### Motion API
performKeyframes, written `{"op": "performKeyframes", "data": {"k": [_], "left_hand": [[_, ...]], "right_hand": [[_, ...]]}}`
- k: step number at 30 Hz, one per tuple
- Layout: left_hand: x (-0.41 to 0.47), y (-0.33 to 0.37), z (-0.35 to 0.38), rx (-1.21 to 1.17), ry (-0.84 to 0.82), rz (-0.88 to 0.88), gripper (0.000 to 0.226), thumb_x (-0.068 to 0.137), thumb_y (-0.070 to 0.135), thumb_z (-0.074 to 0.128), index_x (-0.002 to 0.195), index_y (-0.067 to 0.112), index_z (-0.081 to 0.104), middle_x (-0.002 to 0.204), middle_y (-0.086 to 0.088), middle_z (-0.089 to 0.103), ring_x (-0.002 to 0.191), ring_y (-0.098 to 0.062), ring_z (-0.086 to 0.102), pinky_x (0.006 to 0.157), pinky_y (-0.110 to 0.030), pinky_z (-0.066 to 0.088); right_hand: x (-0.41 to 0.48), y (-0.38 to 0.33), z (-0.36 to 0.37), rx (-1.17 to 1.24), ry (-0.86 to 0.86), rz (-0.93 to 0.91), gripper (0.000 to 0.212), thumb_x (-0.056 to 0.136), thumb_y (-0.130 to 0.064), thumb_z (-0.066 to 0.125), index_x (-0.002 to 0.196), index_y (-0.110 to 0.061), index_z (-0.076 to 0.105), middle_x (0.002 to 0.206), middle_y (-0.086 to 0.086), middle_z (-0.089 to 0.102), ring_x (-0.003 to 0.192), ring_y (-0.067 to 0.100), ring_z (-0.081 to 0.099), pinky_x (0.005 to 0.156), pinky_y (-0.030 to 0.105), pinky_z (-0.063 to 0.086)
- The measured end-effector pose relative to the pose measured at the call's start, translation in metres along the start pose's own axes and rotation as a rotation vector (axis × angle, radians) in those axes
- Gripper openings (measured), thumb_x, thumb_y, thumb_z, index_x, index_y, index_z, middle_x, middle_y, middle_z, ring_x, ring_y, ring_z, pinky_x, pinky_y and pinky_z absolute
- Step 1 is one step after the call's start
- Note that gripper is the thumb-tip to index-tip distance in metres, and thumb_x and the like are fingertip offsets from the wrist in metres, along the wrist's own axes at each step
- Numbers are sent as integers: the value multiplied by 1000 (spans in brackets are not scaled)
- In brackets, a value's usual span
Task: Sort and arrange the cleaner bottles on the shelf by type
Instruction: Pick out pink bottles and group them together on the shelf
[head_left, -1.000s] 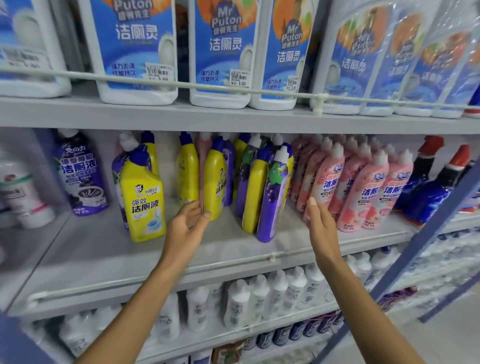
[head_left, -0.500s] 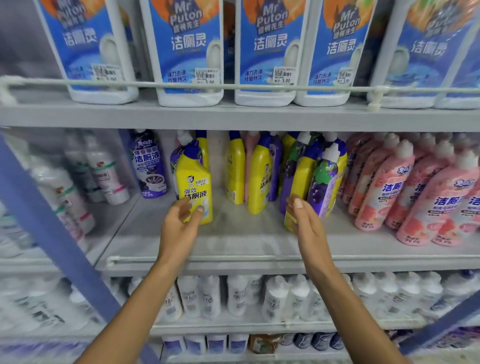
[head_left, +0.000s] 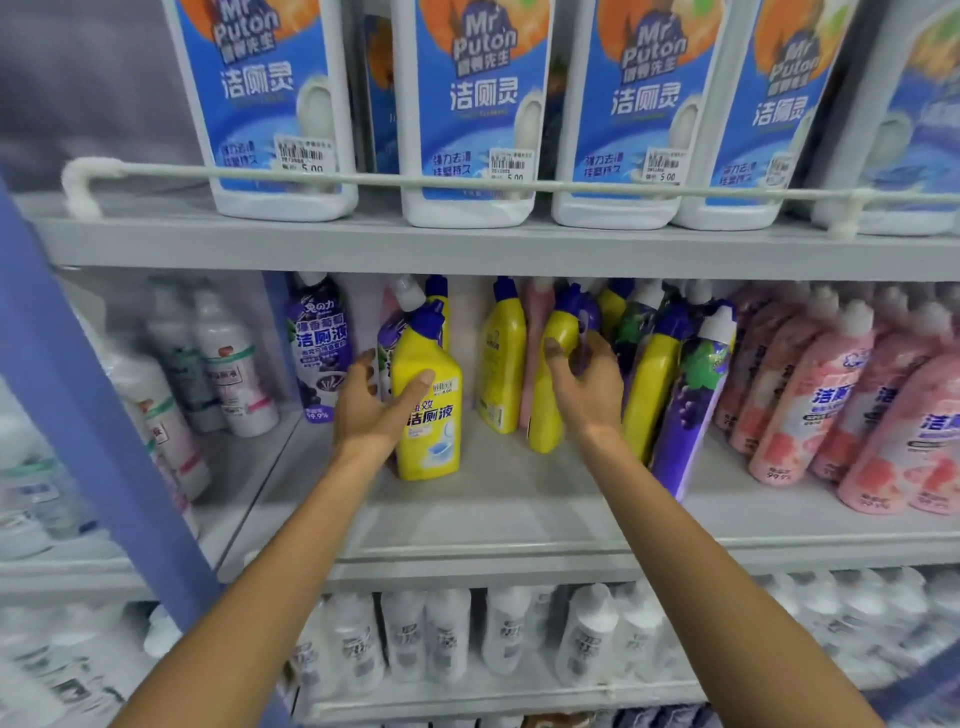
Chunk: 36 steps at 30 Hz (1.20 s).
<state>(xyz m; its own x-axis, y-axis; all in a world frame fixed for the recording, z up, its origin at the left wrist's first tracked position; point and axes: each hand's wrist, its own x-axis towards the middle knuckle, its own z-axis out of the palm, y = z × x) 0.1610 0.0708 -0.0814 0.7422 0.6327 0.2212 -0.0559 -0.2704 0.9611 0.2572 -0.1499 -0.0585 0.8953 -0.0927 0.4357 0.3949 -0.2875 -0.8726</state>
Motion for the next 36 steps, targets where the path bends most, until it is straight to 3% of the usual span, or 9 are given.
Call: {"op": "performKeyframes", "data": {"k": [2, 5, 7, 10, 14, 21, 26, 32, 36], "left_hand": [[6, 3, 2, -48, -48, 34, 64, 60, 48, 90, 115, 33, 60, 110, 11, 71, 98, -11, 70, 93, -39, 58], [14, -2, 2, -102, -95, 33, 79, 50, 53, 93, 119, 35, 57, 112, 10, 73, 101, -10, 73, 90, -39, 61], [17, -7, 2, -112, -134, 33, 92, 49, 49, 96, 128, 30, 53, 117, 10, 71, 103, -8, 72, 90, -38, 61], [17, -8, 6, -95, -163, 47, 86, 56, 39, 99, 128, 30, 52, 114, 9, 71, 100, -7, 73, 91, -43, 61], [18, -10, 14, -83, -195, 32, 79, 50, 54, 95, 117, 44, 53, 112, 10, 72, 100, -12, 73, 89, -47, 62], [12, -7, 34, -69, -176, 69, 66, 56, 55, 92, 109, 41, 55, 110, 9, 74, 97, -10, 74, 88, -46, 62], [13, -7, 50, -34, -128, 112, 74, 56, 62, 92, 116, 37, 57, 111, 10, 74, 97, -11, 73, 88, -46, 61], [4, -9, 61, 29, -26, 100, 87, 56, 73, 84, 129, 38, 54, 121, 9, 69, 109, -17, 69, 94, -47, 58], [4, -10, 57, 4, -40, 81, 84, 57, 69, 84, 129, 38, 56, 117, 11, 71, 106, -15, 70, 93, -45, 59]], "right_hand": [[8, 8, 11, -82, -9, 7, 50, 82, -54, 69, 108, -12, 61, 96, 7, 68, 93, 28, 65, 81, 40, 53], [15, 24, 27, -223, 14, 31, 80, 68, -72, 68, 119, -11, 59, 109, 14, 66, 102, 35, 65, 85, 47, 56], [12, 21, 32, -238, 46, 53, 88, 66, -68, 72, 129, -8, 55, 120, 18, 61, 109, 39, 62, 90, 48, 55], [5, 15, 35, -260, 57, 98, 78, 80, -45, 80, 140, -6, 48, 132, 22, 53, 117, 45, 58, 93, 49, 52], [5, 16, 27, -299, 18, 81, 66, 83, -30, 77, 138, -3, 52, 129, 26, 56, 116, 46, 56, 91, 44, 48], [-10, 26, 5, -275, -117, 46, 61, 66, -51, 58, 116, -17, 66, 104, 9, 69, 97, 32, 65, 85, 43, 55], [-27, 22, 7, -116, -183, 9, 30, 86, -25, 77, 114, -18, 67, 101, 3, 71, 93, 23, 67, 86, 42, 56], [-40, 12, 36, 34, -214, -30, 69, 80, -61, 71, 137, -22, 60, 123, -2, 72, 113, 16, 68, 98, 44, 56], [-35, 13, 44, 45, -223, -59, 77, 80, -64, 67, 143, -21, 57, 131, -1, 69, 120, 16, 65, 102, 45, 54]]}}
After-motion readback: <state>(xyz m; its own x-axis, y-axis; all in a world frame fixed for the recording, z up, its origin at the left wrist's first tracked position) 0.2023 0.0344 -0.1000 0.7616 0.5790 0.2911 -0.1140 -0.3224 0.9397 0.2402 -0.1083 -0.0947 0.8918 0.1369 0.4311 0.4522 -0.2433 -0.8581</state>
